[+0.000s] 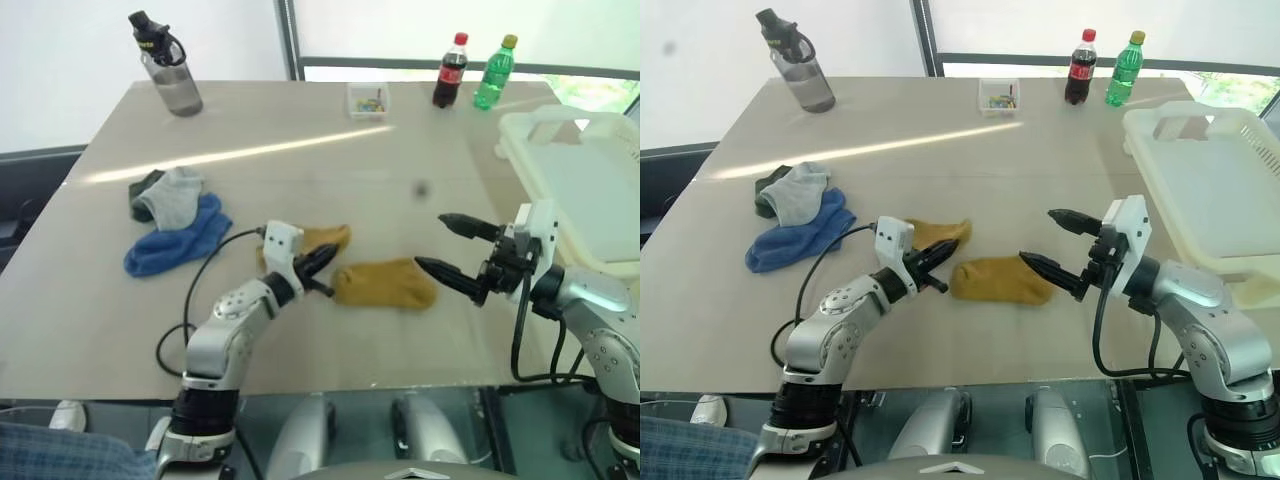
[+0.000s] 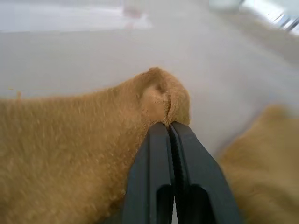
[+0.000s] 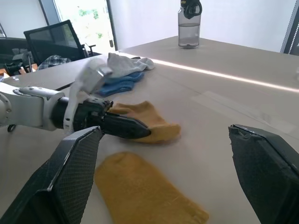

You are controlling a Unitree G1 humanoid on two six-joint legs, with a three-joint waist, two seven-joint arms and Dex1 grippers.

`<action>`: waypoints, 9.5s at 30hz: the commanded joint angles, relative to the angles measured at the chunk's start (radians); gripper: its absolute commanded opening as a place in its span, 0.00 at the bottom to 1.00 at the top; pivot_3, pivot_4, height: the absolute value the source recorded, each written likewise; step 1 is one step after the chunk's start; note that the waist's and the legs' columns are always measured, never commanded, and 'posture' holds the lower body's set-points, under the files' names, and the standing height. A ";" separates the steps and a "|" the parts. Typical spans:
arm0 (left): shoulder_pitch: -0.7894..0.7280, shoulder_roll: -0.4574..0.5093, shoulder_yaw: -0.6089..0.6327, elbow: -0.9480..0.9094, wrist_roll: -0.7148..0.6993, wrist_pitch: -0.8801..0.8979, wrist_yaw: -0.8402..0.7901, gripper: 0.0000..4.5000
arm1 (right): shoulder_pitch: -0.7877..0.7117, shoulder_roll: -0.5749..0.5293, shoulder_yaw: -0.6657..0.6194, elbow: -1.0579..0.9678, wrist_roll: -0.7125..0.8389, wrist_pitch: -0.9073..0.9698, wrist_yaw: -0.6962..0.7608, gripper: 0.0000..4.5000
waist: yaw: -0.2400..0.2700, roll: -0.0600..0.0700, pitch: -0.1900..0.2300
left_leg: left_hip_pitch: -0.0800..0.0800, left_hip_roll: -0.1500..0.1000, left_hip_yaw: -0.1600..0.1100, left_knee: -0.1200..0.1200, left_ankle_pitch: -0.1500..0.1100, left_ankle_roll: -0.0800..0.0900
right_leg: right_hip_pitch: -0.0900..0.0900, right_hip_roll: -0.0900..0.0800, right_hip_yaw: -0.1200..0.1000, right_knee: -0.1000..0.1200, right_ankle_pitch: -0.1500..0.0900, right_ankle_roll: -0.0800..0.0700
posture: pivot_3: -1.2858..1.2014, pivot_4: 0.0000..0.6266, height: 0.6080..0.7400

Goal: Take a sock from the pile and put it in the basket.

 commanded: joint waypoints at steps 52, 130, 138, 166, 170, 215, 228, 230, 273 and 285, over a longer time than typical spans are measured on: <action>0.077 -0.013 0.406 -0.019 -0.266 0.150 0.596 0.02 | -0.505 0.397 0.463 0.418 -0.306 0.355 -0.268 1.00 | -0.010 0.000 -0.002 | 0.002 0.001 0.001 -0.001 0.000 -0.001 | -0.001 0.003 0.002 0.001 0.000 -0.001 | 0.52 0.24 1.00; 0.333 0.145 0.090 -0.275 -1.056 0.139 0.708 0.56 | -0.241 -0.014 0.023 -0.173 0.080 0.854 -0.267 0.00 | 0.003 0.001 0.000 | -0.013 -0.004 -0.014 -0.001 0.000 0.000 | -0.003 -0.001 -0.014 -0.013 -0.002 -0.005 | 0.52 0.24 1.00; 0.324 0.178 0.133 -0.206 -1.061 0.123 0.673 0.56 | -0.231 -0.026 0.023 -0.165 0.085 0.840 -0.274 0.00 | 0.003 0.001 0.000 | -0.013 -0.004 -0.014 -0.001 0.000 0.000 | -0.003 -0.002 -0.014 -0.013 -0.002 -0.005 | 0.52 0.24 1.00; 0.209 0.133 0.097 -0.081 -1.145 0.151 0.744 0.56 | -0.238 -0.001 0.034 -0.167 0.113 0.839 -0.332 0.00 | 0.006 0.001 0.000 | -0.013 -0.004 -0.016 -0.001 0.000 -0.001 | -0.002 -0.002 -0.015 -0.013 0.000 -0.001 | 0.52 0.24 1.00; 0.199 0.126 0.100 -0.069 -1.158 0.148 0.749 0.56 | -0.237 0.001 0.035 -0.167 0.116 0.840 -0.337 0.00 | 0.007 0.001 -0.001 | -0.013 -0.005 -0.016 0.000 0.000 -0.001 | -0.002 -0.002 -0.015 -0.013 0.000 -0.001 | 0.52 0.24 1.00; 0.261 0.156 0.049 -0.185 -0.839 0.116 0.376 0.00 | -0.050 -0.218 0.217 -0.128 -0.277 0.238 -0.177 0.00 | 0.020 0.002 -0.001 | -0.013 -0.004 -0.015 0.000 0.001 -0.001 | -0.001 -0.001 -0.015 -0.013 -0.001 -0.002 | 0.52 0.24 1.00; 0.266 0.132 0.051 -0.119 -0.826 0.176 0.429 0.00 | -0.080 -0.187 0.275 -0.046 -0.345 0.253 -0.174 0.00 | 0.021 0.002 -0.001 | -0.013 -0.004 -0.015 0.001 0.001 -0.001 | -0.001 -0.001 -0.015 -0.013 0.000 -0.001 | 0.52 0.24 1.00; 0.264 0.124 0.053 -0.113 -0.828 0.180 0.437 0.00 | -0.081 -0.182 0.280 -0.042 -0.347 0.261 -0.169 0.00 | 0.021 0.002 -0.001 | -0.012 -0.004 -0.015 0.001 0.001 -0.001 | -0.001 -0.002 -0.015 -0.013 0.000 -0.001 | 0.52 0.24 1.00; 0.259 0.106 0.078 -0.119 -0.825 0.220 0.457 0.00 | -0.169 0.059 -0.119 -0.071 0.152 0.979 -0.331 0.01 | 0.020 0.003 -0.002 | -0.012 -0.005 -0.015 0.001 0.001 -0.001 | -0.001 -0.001 -0.015 -0.011 0.000 -0.001 | 0.52 0.24 1.00; 0.261 0.100 0.083 -0.123 -0.828 0.226 0.464 0.00 | -0.195 0.078 -0.243 0.156 0.529 1.097 -0.575 0.01 | 0.018 0.003 -0.002 | -0.011 -0.005 -0.015 0.001 0.001 0.000 | -0.001 -0.001 -0.015 -0.011 0.000 -0.001 | 0.52 0.24 1.00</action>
